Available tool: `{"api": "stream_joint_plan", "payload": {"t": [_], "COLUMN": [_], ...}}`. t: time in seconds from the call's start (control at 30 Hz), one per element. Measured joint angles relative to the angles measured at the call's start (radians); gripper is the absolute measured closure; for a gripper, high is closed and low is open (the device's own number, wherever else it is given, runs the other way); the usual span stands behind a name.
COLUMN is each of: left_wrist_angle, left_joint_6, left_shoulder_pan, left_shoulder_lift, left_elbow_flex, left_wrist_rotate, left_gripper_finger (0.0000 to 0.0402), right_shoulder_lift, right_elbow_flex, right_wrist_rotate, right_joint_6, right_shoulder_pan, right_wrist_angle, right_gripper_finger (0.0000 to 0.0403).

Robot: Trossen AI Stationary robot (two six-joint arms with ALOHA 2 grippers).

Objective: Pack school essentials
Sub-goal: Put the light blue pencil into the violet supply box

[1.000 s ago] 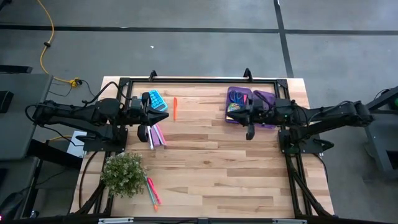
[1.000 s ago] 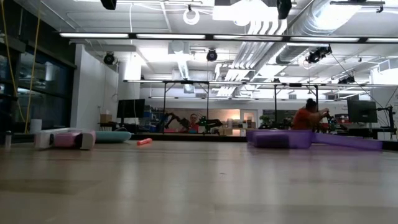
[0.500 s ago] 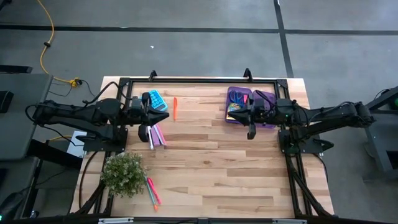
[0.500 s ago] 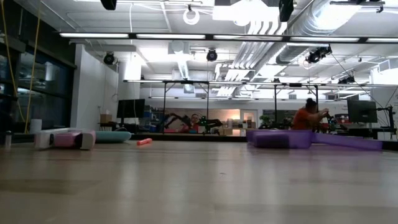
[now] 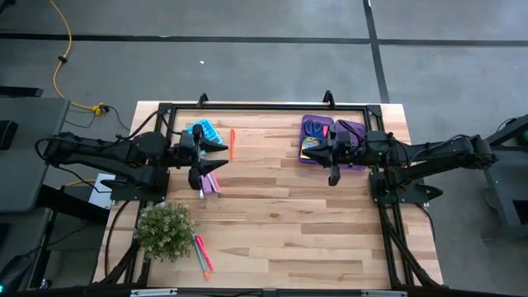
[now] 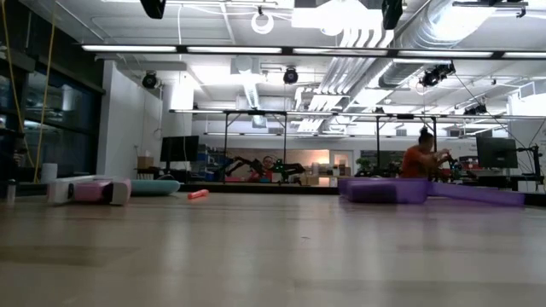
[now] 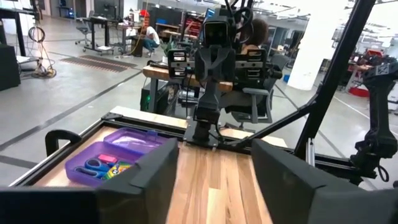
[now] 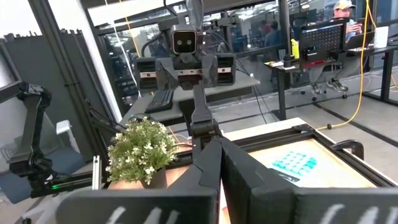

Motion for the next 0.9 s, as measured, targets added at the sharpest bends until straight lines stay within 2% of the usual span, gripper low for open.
{"api": "stream_joint_plan", "payload": {"t": [0.13,0.27,0.37,0.53,0.67,0.77,0.9], "left_wrist_angle": [0.024,-0.016,-0.192,-0.632,-0.912,-1.034,-1.050], "left_joint_6": [-0.017,-0.021,0.038,0.100,0.141,0.196,0.201], "left_shoulder_pan": [0.000,-0.033,-0.092,-0.204,-0.325,-0.427,-0.554], "left_shoulder_lift": [0.003,0.091,0.200,0.410,0.551,0.630,0.715], "left_elbow_flex": [0.001,0.080,0.206,0.464,0.613,0.653,0.655], "left_wrist_rotate": [0.010,0.079,0.112,0.227,0.303,0.315,0.317], "left_gripper_finger": [0.0171,0.0164,0.0166,0.0168,0.0168,0.0168,0.0168], "right_shoulder_lift": [0.000,0.000,0.000,0.000,0.000,0.000,0.000], "right_elbow_flex": [0.000,0.000,0.000,0.000,0.000,0.000,0.000], "right_wrist_rotate": [0.000,0.000,0.000,0.000,0.000,0.000,0.001], "right_joint_6": [0.003,0.003,0.002,0.000,0.000,-0.005,-0.008], "right_shoulder_pan": [0.000,0.000,0.000,0.000,0.000,0.000,0.000], "right_wrist_angle": [0.000,-0.002,-0.010,-0.033,-0.051,-0.068,-0.098], "right_gripper_finger": [0.0403,0.0403,0.0403,0.0403,0.0403,0.0403,0.0403]}}
